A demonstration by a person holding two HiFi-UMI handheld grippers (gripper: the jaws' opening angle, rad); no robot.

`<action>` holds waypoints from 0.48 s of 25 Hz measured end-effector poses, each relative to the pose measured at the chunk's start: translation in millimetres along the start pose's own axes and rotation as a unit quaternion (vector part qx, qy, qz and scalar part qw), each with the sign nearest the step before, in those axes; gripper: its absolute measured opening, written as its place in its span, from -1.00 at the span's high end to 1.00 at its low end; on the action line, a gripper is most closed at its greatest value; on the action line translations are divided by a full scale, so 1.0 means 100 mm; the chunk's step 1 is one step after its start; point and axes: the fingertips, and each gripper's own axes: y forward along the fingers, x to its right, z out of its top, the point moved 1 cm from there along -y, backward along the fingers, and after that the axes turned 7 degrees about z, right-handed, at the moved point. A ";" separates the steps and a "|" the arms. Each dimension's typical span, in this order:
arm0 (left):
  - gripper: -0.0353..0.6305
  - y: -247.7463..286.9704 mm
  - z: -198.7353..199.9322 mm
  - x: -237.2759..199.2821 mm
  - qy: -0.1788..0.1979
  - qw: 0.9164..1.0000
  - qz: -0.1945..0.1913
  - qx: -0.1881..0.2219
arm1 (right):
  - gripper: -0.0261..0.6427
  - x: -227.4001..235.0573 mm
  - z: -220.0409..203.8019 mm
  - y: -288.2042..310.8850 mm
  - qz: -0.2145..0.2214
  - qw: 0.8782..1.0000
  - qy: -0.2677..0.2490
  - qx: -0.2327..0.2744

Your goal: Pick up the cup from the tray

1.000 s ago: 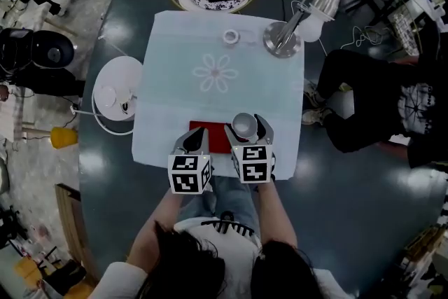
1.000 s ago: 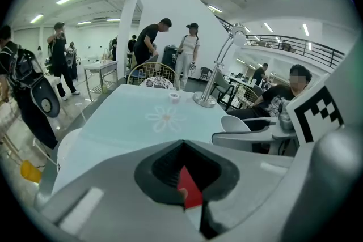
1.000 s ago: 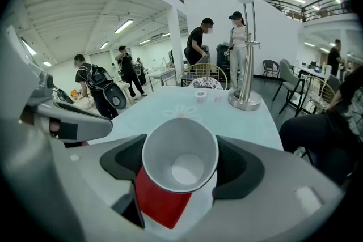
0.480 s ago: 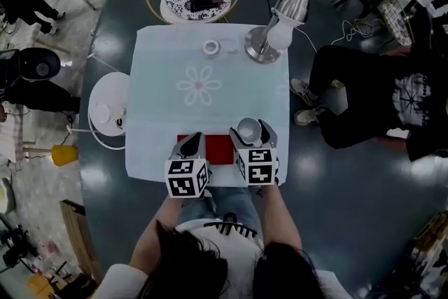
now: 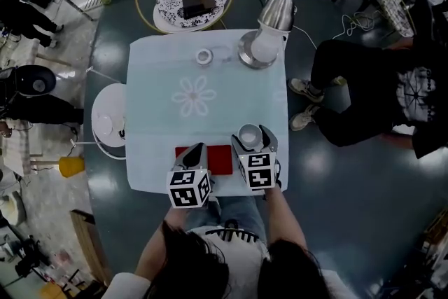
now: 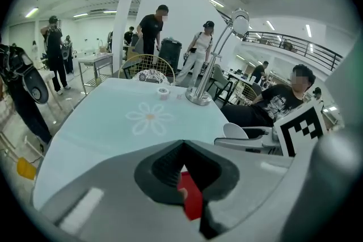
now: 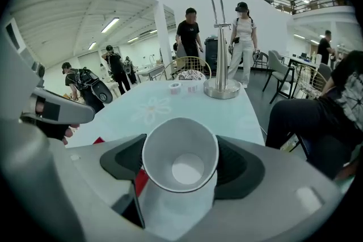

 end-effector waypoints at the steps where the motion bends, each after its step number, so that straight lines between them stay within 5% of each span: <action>1: 0.89 0.01 0.00 0.00 0.002 1.000 0.002 -0.002 | -0.23 -0.01 -0.02 0.01 0.000 1.000 0.001 -0.002; 12: 0.89 0.05 -0.01 -0.07 0.003 1.000 0.010 -0.008 | -0.28 -0.02 -0.19 0.08 0.007 1.000 0.013 -0.008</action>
